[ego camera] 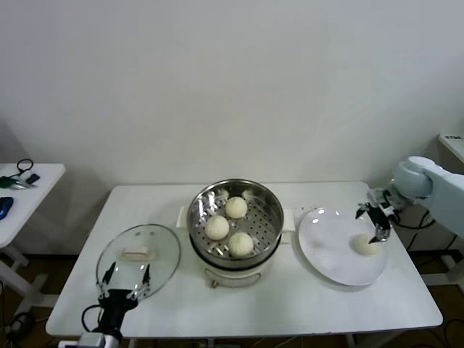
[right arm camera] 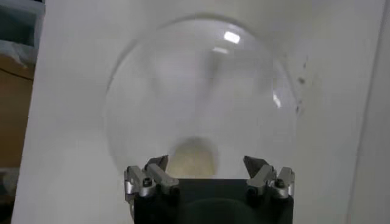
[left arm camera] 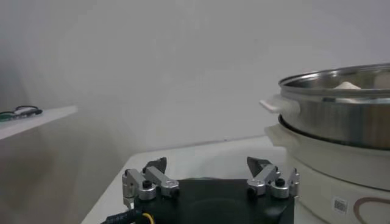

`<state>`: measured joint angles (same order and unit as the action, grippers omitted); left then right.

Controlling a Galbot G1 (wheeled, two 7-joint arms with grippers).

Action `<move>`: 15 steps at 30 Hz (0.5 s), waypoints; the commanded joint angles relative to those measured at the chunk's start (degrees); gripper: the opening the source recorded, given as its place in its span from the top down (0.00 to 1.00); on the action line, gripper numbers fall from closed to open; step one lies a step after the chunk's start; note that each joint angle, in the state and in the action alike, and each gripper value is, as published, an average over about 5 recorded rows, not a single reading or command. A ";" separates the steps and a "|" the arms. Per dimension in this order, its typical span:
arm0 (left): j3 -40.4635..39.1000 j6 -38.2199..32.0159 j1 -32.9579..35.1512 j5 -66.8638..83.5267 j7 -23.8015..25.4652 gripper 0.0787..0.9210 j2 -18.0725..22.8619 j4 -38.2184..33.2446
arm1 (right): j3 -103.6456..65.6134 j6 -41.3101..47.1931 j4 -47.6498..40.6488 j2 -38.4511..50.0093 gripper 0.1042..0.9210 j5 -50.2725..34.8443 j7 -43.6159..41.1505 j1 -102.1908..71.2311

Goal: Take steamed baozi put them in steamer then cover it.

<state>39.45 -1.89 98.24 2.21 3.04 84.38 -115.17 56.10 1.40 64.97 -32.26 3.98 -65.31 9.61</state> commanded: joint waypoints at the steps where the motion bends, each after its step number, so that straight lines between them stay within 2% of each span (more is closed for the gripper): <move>1: -0.42 0.33 -0.16 -1.09 -0.14 0.12 1.24 0.05 | -13.29 -2.41 -12.88 -3.64 0.12 8.87 -0.85 -13.02; 15: 0.76 -0.05 -0.13 -1.07 -0.18 0.12 0.48 1.98 | -13.89 -2.87 -20.40 -12.33 0.12 9.78 -1.06 -12.43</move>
<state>40.09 -1.94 98.16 1.34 2.89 84.75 -113.63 45.51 -0.85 50.69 -39.99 11.56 -66.19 0.27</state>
